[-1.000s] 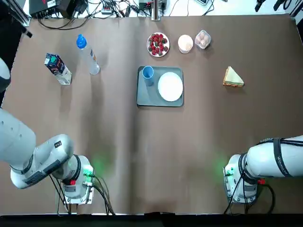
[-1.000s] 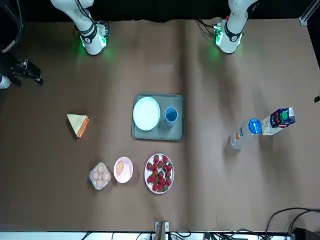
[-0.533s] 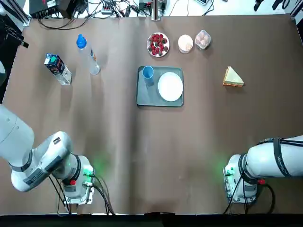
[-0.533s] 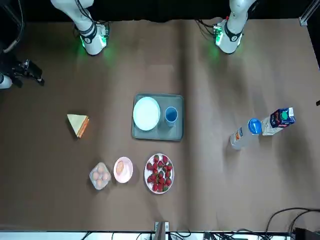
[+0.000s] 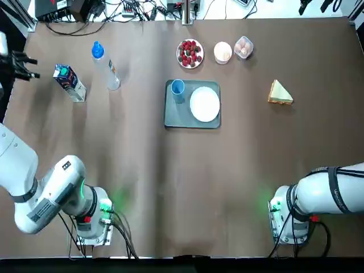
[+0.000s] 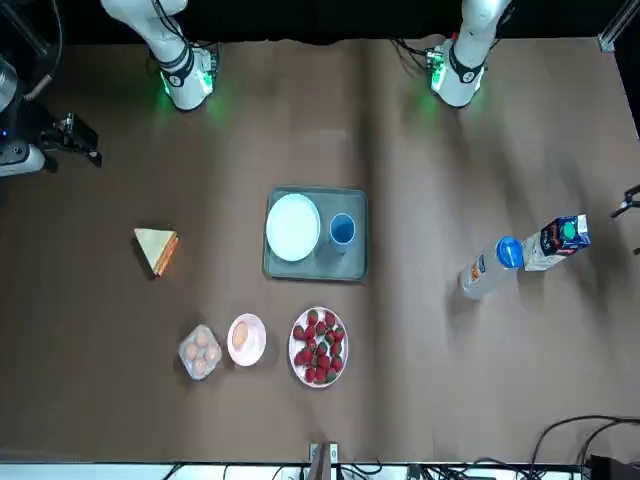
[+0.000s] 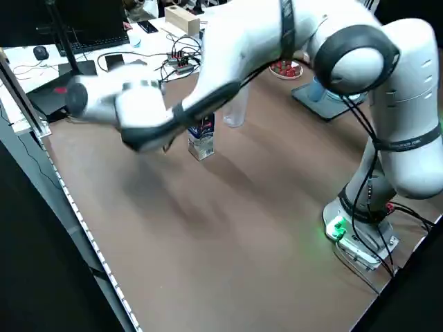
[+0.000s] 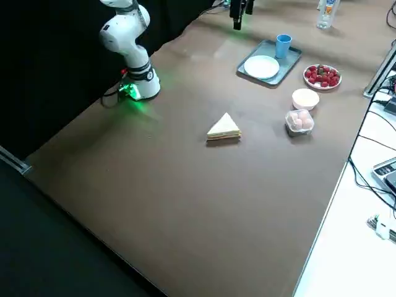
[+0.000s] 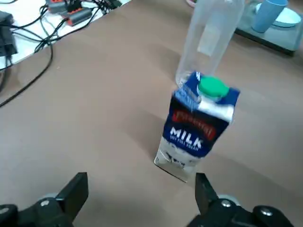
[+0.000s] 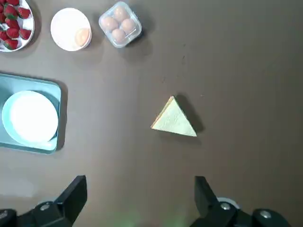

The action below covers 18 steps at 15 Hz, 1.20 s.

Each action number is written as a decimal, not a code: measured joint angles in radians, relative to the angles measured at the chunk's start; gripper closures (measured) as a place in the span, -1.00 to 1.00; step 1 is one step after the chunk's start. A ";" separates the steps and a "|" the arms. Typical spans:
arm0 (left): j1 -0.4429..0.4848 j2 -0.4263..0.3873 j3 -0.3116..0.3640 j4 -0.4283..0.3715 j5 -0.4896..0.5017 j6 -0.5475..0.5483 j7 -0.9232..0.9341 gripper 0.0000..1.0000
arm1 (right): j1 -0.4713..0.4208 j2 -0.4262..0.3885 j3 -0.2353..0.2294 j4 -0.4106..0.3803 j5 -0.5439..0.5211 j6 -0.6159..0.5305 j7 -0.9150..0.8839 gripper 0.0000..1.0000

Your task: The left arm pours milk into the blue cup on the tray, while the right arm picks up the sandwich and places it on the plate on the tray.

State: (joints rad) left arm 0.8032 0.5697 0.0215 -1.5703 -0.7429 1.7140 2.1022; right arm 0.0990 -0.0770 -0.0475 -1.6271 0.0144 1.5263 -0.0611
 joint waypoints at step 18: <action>-0.030 0.179 -0.028 0.004 -0.028 -0.117 0.256 -0.98 | -0.003 0.001 -0.013 0.001 0.000 -0.052 0.001 -1.00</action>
State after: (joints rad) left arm 0.7735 0.7482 -0.0069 -1.5666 -0.7704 1.5974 2.3584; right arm 0.0964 -0.0762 -0.0609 -1.6259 0.0144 1.4742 -0.0596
